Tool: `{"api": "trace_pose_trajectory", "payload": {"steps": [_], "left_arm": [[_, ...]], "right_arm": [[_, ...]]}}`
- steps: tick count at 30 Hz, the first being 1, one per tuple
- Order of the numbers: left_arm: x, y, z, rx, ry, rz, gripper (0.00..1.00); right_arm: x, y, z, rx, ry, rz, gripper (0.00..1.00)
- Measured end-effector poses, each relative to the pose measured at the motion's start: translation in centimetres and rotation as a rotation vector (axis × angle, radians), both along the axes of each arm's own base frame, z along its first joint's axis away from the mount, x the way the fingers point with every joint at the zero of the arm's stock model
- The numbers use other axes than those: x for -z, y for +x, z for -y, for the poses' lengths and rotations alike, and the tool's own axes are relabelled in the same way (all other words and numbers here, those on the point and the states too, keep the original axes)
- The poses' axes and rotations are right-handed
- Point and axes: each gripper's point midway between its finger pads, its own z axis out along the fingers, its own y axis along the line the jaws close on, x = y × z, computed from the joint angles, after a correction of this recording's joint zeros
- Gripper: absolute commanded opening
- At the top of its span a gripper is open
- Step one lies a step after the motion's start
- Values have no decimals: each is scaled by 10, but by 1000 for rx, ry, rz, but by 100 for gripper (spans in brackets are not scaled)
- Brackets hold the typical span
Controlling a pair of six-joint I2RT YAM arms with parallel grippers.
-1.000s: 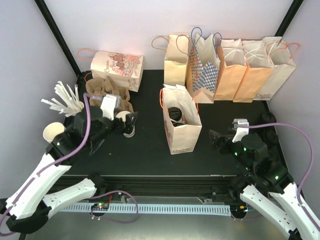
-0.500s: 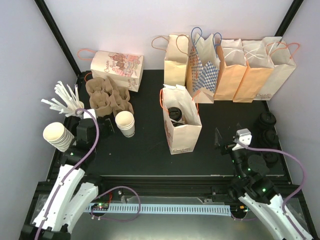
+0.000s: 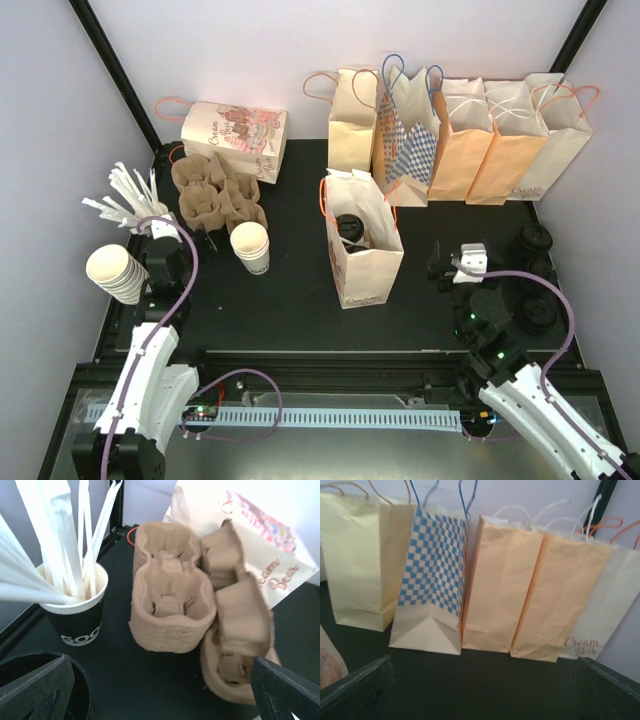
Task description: Pack the takeout coffee
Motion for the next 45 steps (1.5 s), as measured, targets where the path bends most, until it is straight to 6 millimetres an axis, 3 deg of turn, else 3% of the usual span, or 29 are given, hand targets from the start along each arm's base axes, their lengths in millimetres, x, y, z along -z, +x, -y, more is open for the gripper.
{"api": "trace_pose_trajectory", "payload": {"steps": [4,8,15,20,26,32,36,45], "left_arm": [[24,1,-9,-35,54,-22,99],[28,9,-15,-59,97,-14,99],[42,25,-14,-16,165,10,99],[53,28,-14,-3,212,20,99],[74,33,-14,16,246,2,99],[62,43,-13,27,268,75,99],[67,50,-11,47,282,56,98],[61,57,-9,67,321,65,97]], "right_arm": [[21,17,5,42,12,-62,100],[36,31,10,58,29,-118,100],[42,49,26,58,78,-128,100],[52,56,14,-10,42,-134,100],[76,67,18,-20,8,-185,100],[99,84,29,2,20,-236,100],[110,93,35,19,43,-260,100],[97,127,37,21,100,-176,100]]}}
